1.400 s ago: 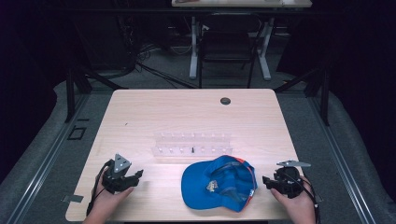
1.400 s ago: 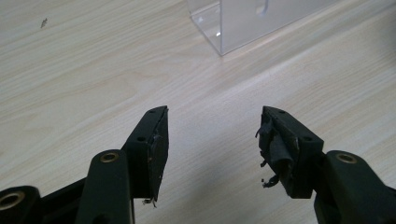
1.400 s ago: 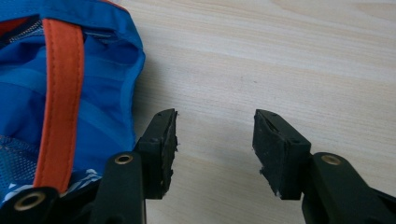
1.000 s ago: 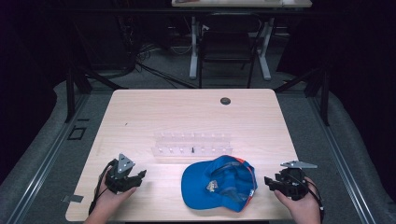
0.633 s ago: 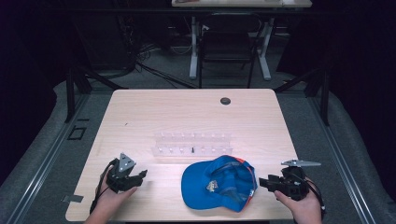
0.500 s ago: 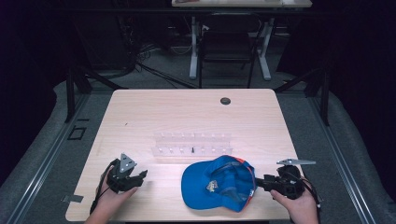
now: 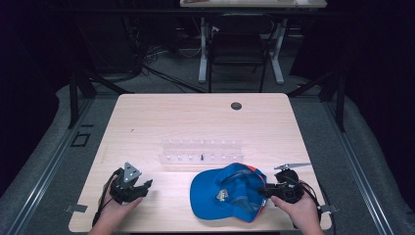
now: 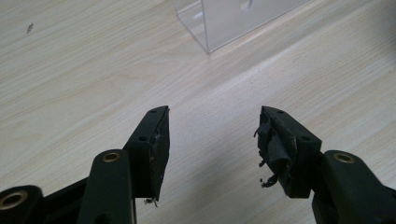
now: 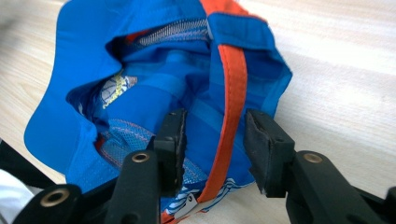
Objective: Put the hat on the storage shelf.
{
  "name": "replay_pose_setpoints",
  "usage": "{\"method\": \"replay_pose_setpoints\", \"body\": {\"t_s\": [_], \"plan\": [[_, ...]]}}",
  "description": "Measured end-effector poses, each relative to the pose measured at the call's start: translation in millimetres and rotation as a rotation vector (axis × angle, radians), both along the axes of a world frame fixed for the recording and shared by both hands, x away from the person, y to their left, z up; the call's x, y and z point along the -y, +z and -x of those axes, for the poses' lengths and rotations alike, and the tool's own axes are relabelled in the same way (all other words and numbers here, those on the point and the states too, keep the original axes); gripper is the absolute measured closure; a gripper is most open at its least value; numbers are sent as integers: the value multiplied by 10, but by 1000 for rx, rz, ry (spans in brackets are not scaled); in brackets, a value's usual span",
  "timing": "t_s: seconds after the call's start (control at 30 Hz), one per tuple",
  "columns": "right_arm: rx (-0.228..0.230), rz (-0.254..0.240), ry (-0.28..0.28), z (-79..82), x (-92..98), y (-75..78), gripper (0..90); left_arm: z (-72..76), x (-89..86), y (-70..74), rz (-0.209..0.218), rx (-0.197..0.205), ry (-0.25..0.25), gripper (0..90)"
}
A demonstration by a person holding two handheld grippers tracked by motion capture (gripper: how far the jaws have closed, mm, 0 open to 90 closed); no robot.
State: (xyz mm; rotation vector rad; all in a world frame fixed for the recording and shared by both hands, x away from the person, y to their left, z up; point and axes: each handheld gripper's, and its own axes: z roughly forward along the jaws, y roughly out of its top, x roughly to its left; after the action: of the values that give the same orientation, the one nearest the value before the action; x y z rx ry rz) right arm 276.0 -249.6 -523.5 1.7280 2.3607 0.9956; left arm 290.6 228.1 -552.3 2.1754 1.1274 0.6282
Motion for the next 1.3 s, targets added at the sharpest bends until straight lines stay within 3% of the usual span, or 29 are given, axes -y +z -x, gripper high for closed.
{"method": "replay_pose_setpoints", "body": {"t_s": [0.17,0.43,0.7,1.3], "plan": [[-25,-37,25,-7,2,14,680,8,-10,-1,1,1,4,445],[-31,-68,43,4,-8,93,689,14,3,-2,-5,2,2,445],[-52,-93,89,-11,-56,193,757,20,11,1,-8,8,3,445],[-107,50,96,-118,-233,447,778,23,27,-7,-10,7,-2,448]]}}
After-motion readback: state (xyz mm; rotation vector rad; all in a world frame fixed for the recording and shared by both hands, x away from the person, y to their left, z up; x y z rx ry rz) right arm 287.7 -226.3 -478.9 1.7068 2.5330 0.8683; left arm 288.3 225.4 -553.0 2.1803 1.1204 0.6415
